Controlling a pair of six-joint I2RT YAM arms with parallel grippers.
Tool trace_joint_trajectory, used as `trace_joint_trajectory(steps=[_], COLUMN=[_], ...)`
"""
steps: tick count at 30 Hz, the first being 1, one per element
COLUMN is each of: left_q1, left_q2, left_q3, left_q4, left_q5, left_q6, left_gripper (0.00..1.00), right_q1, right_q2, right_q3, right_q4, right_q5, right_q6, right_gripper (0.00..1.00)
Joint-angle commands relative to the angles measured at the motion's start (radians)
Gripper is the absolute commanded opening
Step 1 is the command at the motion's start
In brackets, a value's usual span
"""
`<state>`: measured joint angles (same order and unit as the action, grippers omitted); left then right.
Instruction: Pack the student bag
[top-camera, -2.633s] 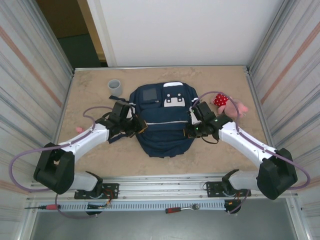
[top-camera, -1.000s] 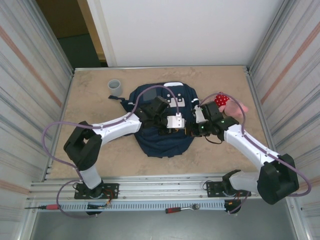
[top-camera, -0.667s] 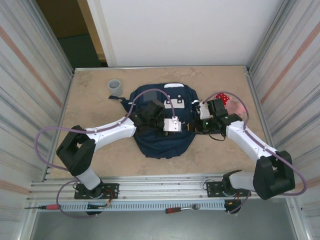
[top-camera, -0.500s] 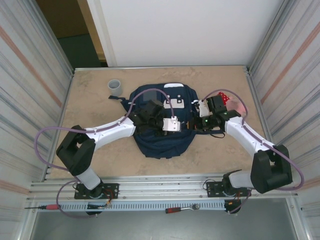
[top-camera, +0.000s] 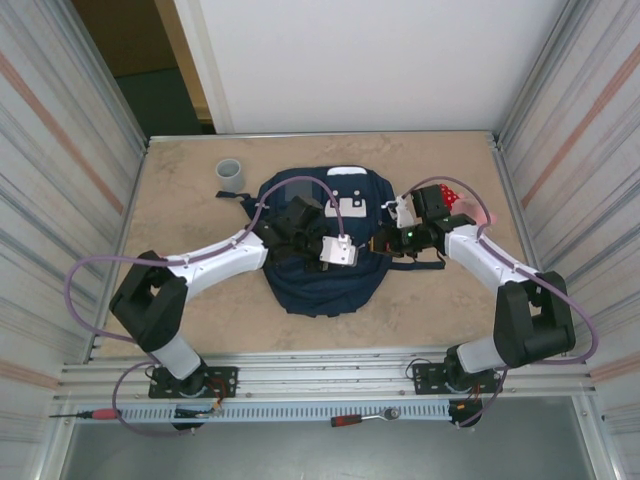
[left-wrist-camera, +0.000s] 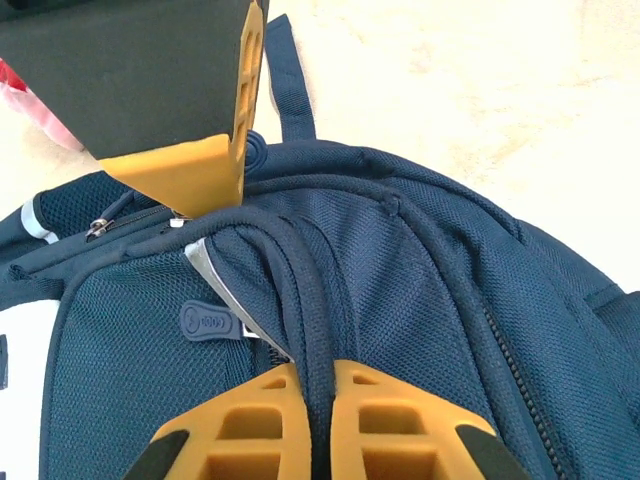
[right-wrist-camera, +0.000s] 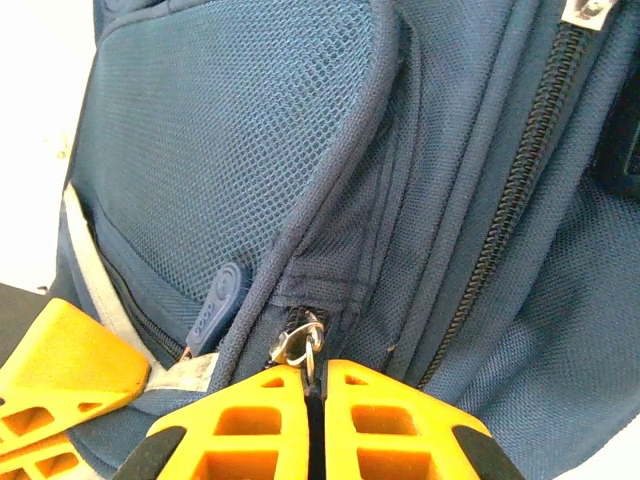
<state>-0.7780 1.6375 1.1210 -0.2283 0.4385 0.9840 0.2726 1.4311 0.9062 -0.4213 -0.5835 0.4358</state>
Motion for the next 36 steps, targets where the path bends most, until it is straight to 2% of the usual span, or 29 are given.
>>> trace_joint_trajectory(steps=[1, 2, 3, 5, 7, 8, 10, 13, 16, 19, 22, 26, 28, 33, 36], left_q1=[-0.029, -0.03, -0.028, -0.026, -0.012, 0.0, 0.035, 0.085, 0.137, 0.172, 0.203, 0.206, 0.203, 0.125, 0.099], left_q2=[-0.018, -0.02, -0.026, -0.045, -0.073, -0.093, -0.136, -0.217, -0.278, -0.287, -0.25, -0.178, -0.121, 0.007, 0.065], left_q3=[0.016, 0.016, 0.015, 0.003, -0.004, -0.009, -0.023, -0.081, -0.135, -0.15, -0.184, -0.294, -0.343, -0.363, -0.326], left_q4=[-0.192, -0.19, -0.184, -0.141, -0.104, -0.082, -0.047, 0.037, 0.111, 0.088, 0.072, 0.138, 0.18, 0.235, 0.271], left_q5=[0.197, 0.193, 0.186, 0.146, 0.125, 0.114, 0.126, 0.126, 0.056, -0.105, -0.194, -0.278, -0.316, -0.452, -0.445], left_q6=[0.056, 0.047, 0.029, -0.072, -0.201, -0.291, -0.461, -0.676, -0.872, -0.989, -1.052, -1.098, -1.119, -1.119, -1.134], left_gripper=[0.0, 0.01, 0.06, 0.28, 0.48, 0.57, 0.66, 0.71, 0.77, 0.77, 0.76, 0.75, 0.75, 0.75, 0.75], right_q1=[-0.083, -0.085, -0.085, -0.079, -0.075, -0.072, -0.064, -0.032, 0.035, 0.102, 0.141, 0.161, 0.14, 0.125, 0.098], right_q2=[0.009, 0.005, -0.005, -0.05, -0.104, -0.137, -0.189, -0.224, -0.2, -0.13, -0.037, 0.097, 0.153, 0.188, 0.175], right_q3=[-0.013, -0.009, -0.002, 0.002, 0.01, 0.014, 0.027, 0.048, 0.07, 0.081, 0.069, -0.008, -0.079, -0.176, -0.197], right_q4=[0.166, 0.159, 0.151, 0.133, 0.103, 0.081, 0.044, 0.002, 0.002, 0.054, 0.134, 0.188, 0.241, 0.273, 0.265], right_q5=[0.254, 0.25, 0.25, 0.248, 0.253, 0.255, 0.259, 0.272, 0.282, 0.267, 0.219, 0.327, 0.327, 0.351, 0.358], right_q6=[0.111, 0.111, 0.108, 0.095, 0.084, 0.078, 0.065, 0.059, 0.058, 0.054, 0.053, 0.082, 0.118, 0.161, 0.163], right_gripper=[0.0, 0.0, 0.04, 0.3, 0.45, 0.49, 0.54, 0.59, 0.61, 0.61, 0.6, 0.58, 0.57, 0.57, 0.57])
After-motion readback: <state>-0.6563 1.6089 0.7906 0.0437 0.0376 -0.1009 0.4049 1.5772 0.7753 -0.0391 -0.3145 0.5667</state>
